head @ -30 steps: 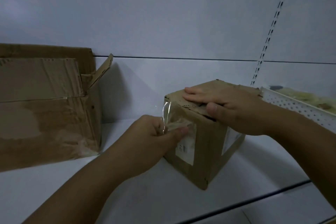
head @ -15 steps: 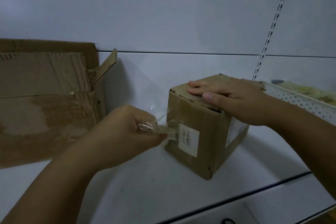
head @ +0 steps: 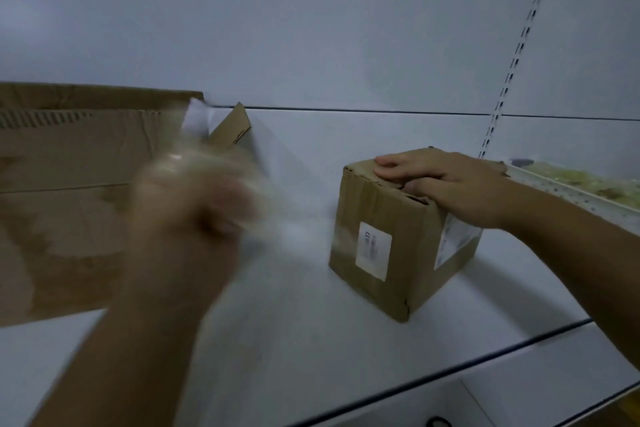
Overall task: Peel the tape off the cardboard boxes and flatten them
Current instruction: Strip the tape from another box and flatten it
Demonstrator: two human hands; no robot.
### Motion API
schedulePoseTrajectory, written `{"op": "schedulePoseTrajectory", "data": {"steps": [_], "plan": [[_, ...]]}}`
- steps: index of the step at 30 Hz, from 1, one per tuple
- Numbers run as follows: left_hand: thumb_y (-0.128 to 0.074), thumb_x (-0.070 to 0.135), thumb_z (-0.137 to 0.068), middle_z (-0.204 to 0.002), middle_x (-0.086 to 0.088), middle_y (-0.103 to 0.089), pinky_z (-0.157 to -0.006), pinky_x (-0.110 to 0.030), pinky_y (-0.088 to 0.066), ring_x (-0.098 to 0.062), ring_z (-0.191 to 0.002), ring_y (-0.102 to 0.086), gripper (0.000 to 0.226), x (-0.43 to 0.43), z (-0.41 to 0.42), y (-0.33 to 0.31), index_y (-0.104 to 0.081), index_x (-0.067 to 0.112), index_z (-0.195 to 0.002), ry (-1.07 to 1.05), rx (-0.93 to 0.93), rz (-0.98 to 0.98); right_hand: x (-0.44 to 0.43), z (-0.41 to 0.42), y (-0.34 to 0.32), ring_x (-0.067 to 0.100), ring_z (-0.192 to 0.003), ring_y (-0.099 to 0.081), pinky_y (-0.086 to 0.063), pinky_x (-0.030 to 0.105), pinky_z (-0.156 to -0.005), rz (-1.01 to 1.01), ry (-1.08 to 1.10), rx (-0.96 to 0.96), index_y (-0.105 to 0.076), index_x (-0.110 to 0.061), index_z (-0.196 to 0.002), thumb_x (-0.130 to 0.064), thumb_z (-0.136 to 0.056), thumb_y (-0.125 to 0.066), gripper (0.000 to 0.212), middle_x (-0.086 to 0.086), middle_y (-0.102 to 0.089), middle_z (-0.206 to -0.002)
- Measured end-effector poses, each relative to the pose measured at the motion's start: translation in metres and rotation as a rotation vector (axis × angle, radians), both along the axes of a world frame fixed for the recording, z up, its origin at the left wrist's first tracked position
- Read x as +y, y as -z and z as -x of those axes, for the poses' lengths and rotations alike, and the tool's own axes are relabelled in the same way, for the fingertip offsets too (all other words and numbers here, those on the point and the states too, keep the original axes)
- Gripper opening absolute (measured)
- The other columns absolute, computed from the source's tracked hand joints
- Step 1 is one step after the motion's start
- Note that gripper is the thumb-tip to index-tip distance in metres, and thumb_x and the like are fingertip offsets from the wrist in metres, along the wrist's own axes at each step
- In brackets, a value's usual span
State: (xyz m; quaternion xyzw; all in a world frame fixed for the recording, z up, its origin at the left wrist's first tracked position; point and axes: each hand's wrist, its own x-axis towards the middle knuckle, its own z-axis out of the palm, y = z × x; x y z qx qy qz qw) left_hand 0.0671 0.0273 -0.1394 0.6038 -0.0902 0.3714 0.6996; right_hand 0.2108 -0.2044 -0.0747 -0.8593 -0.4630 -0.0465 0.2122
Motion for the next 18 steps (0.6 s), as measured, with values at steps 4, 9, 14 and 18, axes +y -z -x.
{"op": "schedulePoseTrajectory", "data": {"steps": [4,9,14,18], "plan": [[-0.056,0.007,-0.077,-0.056,0.008,-0.057,-0.044,-0.013,-0.041,-0.002,-0.046,-0.048,0.024,0.018,0.007,-0.005,-0.064,0.019,-0.058,0.183,-0.036,0.375,0.009,0.0,0.001,-0.008,-0.122,-0.037,-0.023,0.019,-0.1,0.005,0.028,0.019,-0.049,-0.06,-0.109,-0.025,-0.093,-0.048,0.039,-0.032,-0.042,-0.132],[-0.061,0.034,-0.074,-0.06,0.006,-0.063,-0.069,-0.032,-0.054,-0.006,-0.059,-0.061,0.018,-0.027,0.015,0.008,-0.071,0.025,-0.062,0.114,0.139,-0.018,0.008,0.014,-0.005,0.003,-0.13,-0.034,-0.026,0.027,-0.104,-0.063,0.129,-0.085,-0.044,-0.048,-0.122,-0.037,-0.09,-0.053,0.035,-0.019,-0.037,-0.144],[-0.068,0.039,-0.072,-0.074,0.004,-0.071,-0.073,-0.031,-0.054,-0.009,-0.074,-0.068,0.018,-0.029,0.015,0.008,-0.073,0.022,-0.077,0.189,0.116,-0.016,0.031,0.077,-0.015,-0.005,-0.116,-0.051,-0.047,0.019,-0.095,-0.344,-0.213,0.013,-0.033,-0.055,-0.129,-0.062,-0.083,-0.043,0.047,-0.028,-0.044,-0.134],[-0.066,0.04,-0.073,-0.108,-0.009,-0.07,-0.097,-0.049,-0.045,-0.026,-0.106,-0.064,0.044,-0.034,0.019,0.004,-0.068,0.013,-0.108,0.2,0.107,-0.023,0.049,0.1,-0.012,0.004,-0.092,-0.062,-0.053,0.023,-0.075,-0.199,-0.245,-0.164,-0.062,-0.029,-0.116,-0.039,-0.08,-0.068,0.037,-0.018,-0.064,-0.106]]}}
